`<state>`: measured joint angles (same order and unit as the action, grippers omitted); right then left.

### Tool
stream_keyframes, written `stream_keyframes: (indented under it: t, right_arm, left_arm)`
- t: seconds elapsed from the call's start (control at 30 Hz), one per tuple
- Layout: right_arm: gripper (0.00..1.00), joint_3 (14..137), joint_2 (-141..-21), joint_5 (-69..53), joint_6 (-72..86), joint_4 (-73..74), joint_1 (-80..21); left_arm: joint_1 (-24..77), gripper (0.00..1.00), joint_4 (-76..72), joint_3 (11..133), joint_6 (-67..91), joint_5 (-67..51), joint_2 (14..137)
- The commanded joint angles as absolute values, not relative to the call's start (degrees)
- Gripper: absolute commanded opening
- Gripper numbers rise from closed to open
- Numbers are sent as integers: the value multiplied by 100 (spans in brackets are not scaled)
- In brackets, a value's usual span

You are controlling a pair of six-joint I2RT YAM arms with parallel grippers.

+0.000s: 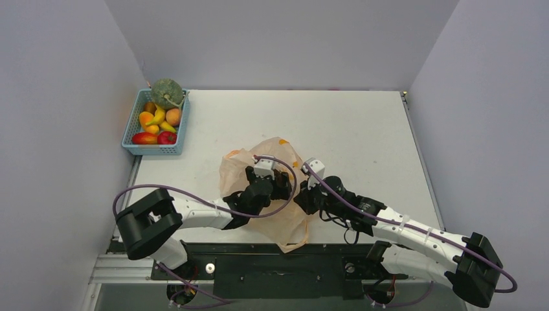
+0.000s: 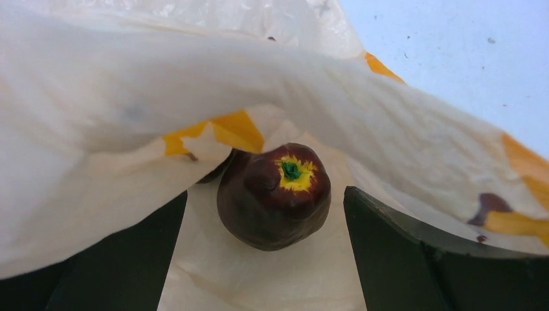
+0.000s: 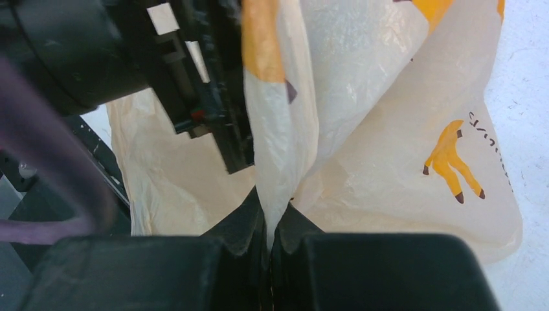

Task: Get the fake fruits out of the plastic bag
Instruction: Take out the fake fruit from the plastic bag.

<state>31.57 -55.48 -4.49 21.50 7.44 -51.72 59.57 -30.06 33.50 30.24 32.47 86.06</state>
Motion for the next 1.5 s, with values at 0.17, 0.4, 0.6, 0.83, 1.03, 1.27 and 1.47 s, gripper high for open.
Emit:
stream_keyframes:
  t: [0.17, 0.4, 0.6, 0.83, 1.03, 1.27, 1.47]
  right_arm:
    - [0, 3346, -5416, -511, 2082, 631, -5098]
    - [0, 3368, -5290, -499, 2036, 816, -5078]
    - [0, 3471, -5255, -357, 1833, 968, -4973]
    - [0, 3605, -5565, -22, 1718, 942, -4789]
    - [0, 3613, -5735, 261, 1758, 773, -4695]
    - [0, 3756, -5947, 245, 1959, 721, -4615]
    - [0, 3547, -5909, 63, 2035, 523, -4597]
  left_arm:
    - [5936, 91, -3111, 4120, 2899, 3348, 9587]
    - [5799, 73, -3498, 4446, 3040, 3272, 10249]
    - [5753, 37, -3310, 4239, 3269, 2919, 9730]
    - [5564, 15, -1571, 4189, 3573, 1896, 8224]
    - [5071, 11, -1067, 3593, 4242, 308, 6874]
    - [4427, 9, -951, 3259, 5113, -1853, 5864]
    - [3861, 7, 287, 4213, 5000, -2620, 5199]
